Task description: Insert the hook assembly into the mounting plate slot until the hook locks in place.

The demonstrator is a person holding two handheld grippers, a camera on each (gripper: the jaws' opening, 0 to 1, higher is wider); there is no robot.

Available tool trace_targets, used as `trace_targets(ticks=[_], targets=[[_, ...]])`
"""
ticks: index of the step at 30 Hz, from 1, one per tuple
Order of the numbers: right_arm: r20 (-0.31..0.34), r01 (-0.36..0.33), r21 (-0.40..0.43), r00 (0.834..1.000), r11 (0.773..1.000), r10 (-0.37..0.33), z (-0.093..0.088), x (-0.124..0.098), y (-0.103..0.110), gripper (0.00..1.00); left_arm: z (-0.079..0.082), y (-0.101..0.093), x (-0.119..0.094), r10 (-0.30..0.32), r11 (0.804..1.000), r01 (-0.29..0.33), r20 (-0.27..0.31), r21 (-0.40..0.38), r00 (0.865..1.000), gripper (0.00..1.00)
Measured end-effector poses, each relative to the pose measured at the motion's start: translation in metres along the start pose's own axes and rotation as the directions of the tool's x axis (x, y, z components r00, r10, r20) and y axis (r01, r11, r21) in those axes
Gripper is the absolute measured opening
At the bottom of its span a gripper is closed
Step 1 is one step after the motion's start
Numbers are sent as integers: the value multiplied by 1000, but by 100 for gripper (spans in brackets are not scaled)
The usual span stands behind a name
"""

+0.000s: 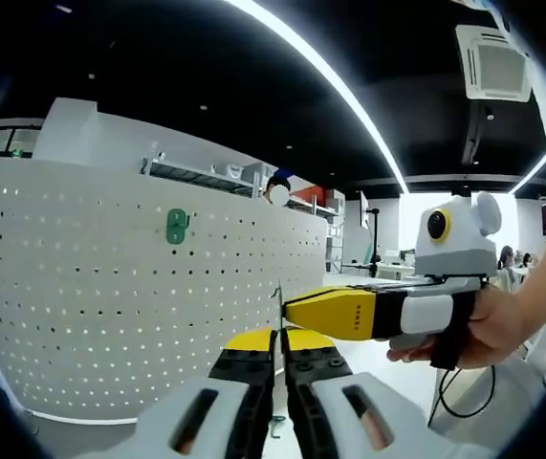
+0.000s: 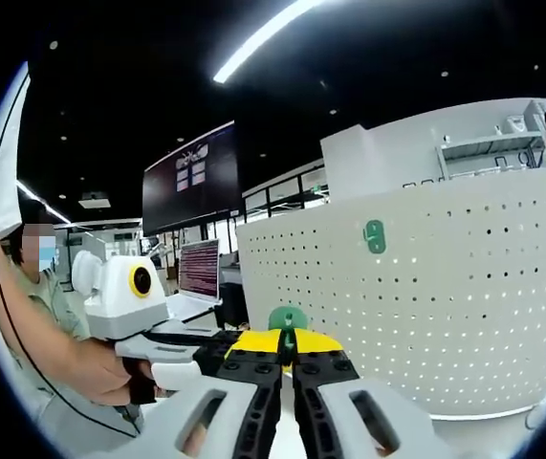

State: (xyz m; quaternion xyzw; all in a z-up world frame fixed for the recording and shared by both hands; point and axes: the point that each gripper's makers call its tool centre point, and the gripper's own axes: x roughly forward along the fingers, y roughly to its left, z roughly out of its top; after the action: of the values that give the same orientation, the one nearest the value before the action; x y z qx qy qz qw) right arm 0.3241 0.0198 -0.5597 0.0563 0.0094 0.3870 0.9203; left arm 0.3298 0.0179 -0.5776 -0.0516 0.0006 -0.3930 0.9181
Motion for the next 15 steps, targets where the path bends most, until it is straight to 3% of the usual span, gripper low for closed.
trace_targets(ticks=[15], targets=[[0,-6,79,1000,997,6,-2,-1,-2,0,-3,0,0,2,1000,-2,-5,16,1000,3]])
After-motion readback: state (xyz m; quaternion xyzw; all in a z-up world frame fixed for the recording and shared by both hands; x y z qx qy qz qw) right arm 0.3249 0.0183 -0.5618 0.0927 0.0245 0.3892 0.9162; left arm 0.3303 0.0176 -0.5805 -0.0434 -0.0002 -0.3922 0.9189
